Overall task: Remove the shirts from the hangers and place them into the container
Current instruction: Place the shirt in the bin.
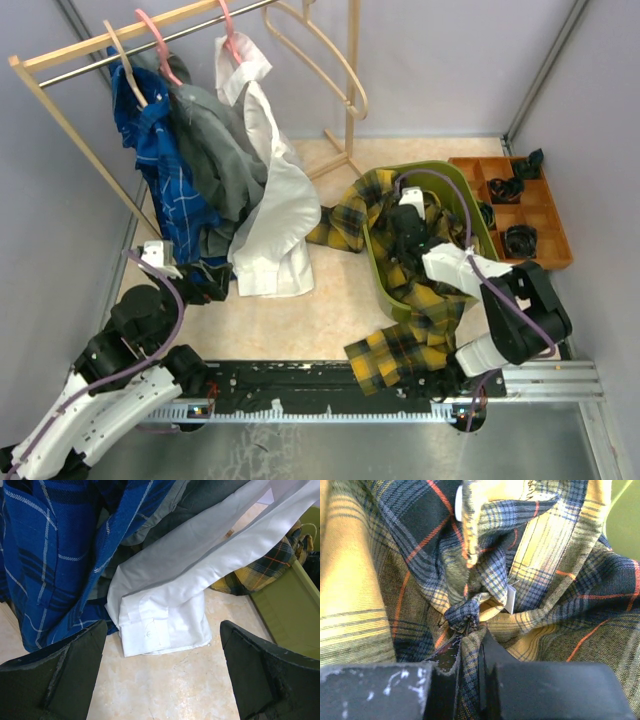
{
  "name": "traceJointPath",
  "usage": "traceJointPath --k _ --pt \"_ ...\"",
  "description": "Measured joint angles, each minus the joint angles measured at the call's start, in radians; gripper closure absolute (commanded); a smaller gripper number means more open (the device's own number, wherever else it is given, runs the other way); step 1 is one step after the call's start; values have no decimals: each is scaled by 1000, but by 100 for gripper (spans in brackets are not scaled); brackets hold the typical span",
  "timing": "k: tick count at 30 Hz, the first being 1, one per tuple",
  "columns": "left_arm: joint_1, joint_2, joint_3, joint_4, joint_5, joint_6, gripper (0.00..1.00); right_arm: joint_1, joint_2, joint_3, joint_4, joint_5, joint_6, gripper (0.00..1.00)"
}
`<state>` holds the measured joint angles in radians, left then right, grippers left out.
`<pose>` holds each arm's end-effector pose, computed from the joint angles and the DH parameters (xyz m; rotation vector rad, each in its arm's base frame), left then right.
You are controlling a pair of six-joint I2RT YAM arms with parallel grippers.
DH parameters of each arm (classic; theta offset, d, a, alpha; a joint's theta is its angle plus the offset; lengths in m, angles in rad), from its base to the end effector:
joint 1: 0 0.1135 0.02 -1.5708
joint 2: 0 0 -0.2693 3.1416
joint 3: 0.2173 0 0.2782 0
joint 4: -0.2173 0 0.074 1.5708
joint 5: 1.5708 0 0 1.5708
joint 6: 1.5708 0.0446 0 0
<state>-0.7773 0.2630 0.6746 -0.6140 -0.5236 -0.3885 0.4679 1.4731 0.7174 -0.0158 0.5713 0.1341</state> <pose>0.0835 -0.0509 0.3245 -0.0366 1.7613 -0.3877 0.2898 0.1194 0.1611 -0.0964 2.2166 -0.3418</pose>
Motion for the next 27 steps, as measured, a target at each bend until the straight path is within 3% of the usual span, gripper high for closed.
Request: traceJointPath --k 4,10,14,17,20,25,27 --pt "0 -8 0 0 0 0 0 -6 -62 42 -74 -62 64 96" --pt "0 -18 0 0 0 0 0 -6 -370 73 -111 -143 116 96" --pt "0 -21 0 0 0 0 1 -11 -480 97 -108 -139 146 95" --pt "0 -27 0 0 0 0 0 -39 -476 68 -97 -164 188 91" --pt "0 -34 0 0 0 0 1 -92 -428 -30 -81 -219 238 79" --pt "0 -46 0 -1 0 0 1 -117 -302 -58 -178 -285 261 71" --pt "0 -49 0 -1 0 0 1 -117 -297 -5 -242 -298 260 59"
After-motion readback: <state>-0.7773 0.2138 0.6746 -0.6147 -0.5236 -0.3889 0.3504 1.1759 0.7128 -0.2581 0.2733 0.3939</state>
